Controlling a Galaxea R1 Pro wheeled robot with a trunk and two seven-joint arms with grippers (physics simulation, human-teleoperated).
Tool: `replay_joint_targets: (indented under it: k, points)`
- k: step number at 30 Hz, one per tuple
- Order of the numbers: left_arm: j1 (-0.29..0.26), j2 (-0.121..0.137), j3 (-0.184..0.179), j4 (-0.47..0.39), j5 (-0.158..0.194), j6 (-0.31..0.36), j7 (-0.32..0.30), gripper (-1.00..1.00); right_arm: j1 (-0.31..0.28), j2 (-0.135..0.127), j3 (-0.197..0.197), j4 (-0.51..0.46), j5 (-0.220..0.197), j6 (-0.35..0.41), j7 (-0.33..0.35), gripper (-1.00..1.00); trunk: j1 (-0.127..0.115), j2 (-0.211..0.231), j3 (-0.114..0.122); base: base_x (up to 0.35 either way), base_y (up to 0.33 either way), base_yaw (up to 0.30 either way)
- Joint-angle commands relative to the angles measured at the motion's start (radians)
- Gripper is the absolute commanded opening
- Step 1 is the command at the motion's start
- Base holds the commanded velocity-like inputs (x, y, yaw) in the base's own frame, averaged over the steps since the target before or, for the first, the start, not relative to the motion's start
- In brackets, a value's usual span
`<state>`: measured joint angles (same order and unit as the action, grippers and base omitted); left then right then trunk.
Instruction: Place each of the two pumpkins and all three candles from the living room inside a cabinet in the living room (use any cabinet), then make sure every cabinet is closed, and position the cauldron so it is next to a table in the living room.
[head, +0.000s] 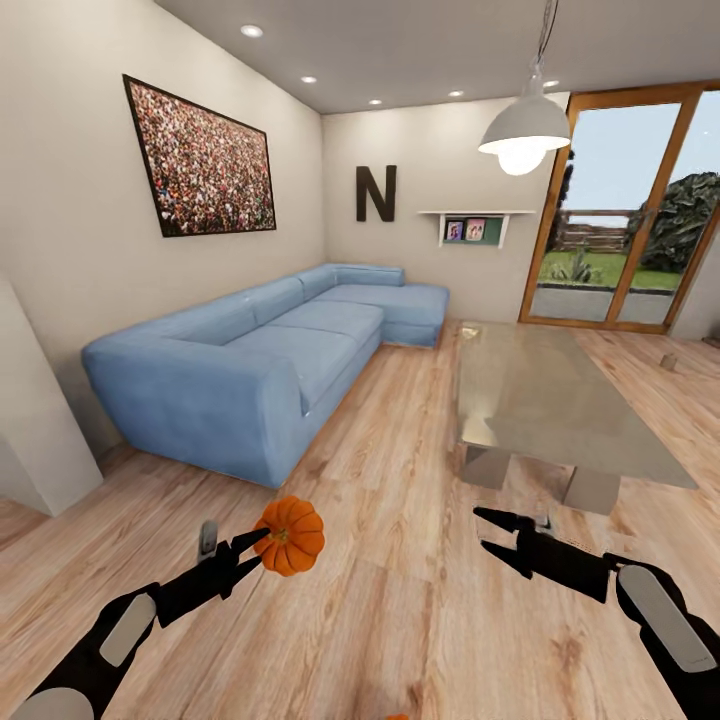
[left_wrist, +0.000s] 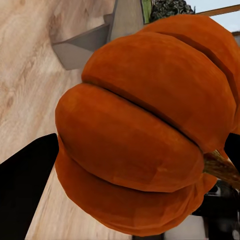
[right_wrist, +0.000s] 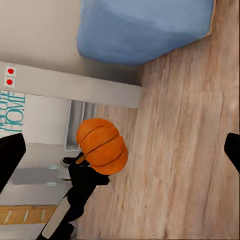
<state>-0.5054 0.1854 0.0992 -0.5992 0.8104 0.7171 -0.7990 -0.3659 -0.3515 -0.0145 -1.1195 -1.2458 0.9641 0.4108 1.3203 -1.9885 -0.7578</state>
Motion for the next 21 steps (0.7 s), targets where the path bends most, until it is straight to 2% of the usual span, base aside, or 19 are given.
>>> replay_joint_targets:
  k: [1, 5, 7, 10, 15, 17, 18, 21]
  points:
    - [-0.001, 0.000, 0.001, 0.000, 0.002, 0.005, 0.000, -1.00, -0.001, 0.000, -0.001, 0.003, 0.005, 0.005, -0.026, 1.00, 0.000, 0.000, -0.001, -0.006, 0.000, 0.000]
    - [0.000, 0.000, 0.001, -0.007, 0.005, 0.007, 0.000, -1.00, -0.001, 0.007, 0.000, 0.013, -0.003, 0.004, -0.293, 1.00, 0.000, 0.000, -0.001, -0.002, 0.000, 0.000]
    - [0.001, 0.000, 0.001, -0.026, 0.005, 0.018, 0.000, -1.00, -0.001, 0.017, 0.001, 0.013, -0.005, 0.002, -0.372, 1.00, 0.000, 0.000, -0.001, 0.000, 0.000, 0.000]
    - [0.004, 0.000, 0.001, -0.058, 0.005, 0.045, 0.000, -1.00, -0.001, 0.029, 0.002, 0.015, -0.001, -0.001, -0.412, 1.00, 0.000, 0.000, -0.001, 0.000, 0.000, 0.000]
    - [0.009, 0.000, 0.000, -0.093, 0.006, 0.083, 0.000, -1.00, -0.001, 0.087, 0.011, 0.019, 0.013, -0.028, -0.434, 1.00, 0.000, 0.000, -0.001, 0.000, 0.000, 0.000]
    - [0.009, 0.001, 0.000, -0.097, 0.006, 0.087, -0.001, -1.00, -0.001, 0.111, 0.036, 0.024, 0.057, -0.058, -0.438, 1.00, 0.008, -0.014, -0.007, 0.000, 0.000, 0.000]
    - [0.010, 0.001, 0.000, -0.101, 0.006, 0.095, -0.013, -1.00, -0.001, 0.132, 0.064, 0.028, 0.110, -0.092, -0.438, 1.00, 0.011, -0.021, -0.010, 0.000, 0.000, 0.000]
    - [0.010, 0.000, -0.001, -0.106, 0.001, 0.113, -0.082, -1.00, 0.000, 0.168, 0.107, 0.059, 0.199, -0.143, -0.434, 1.00, 0.023, -0.042, -0.020, 0.000, 0.000, 0.000]
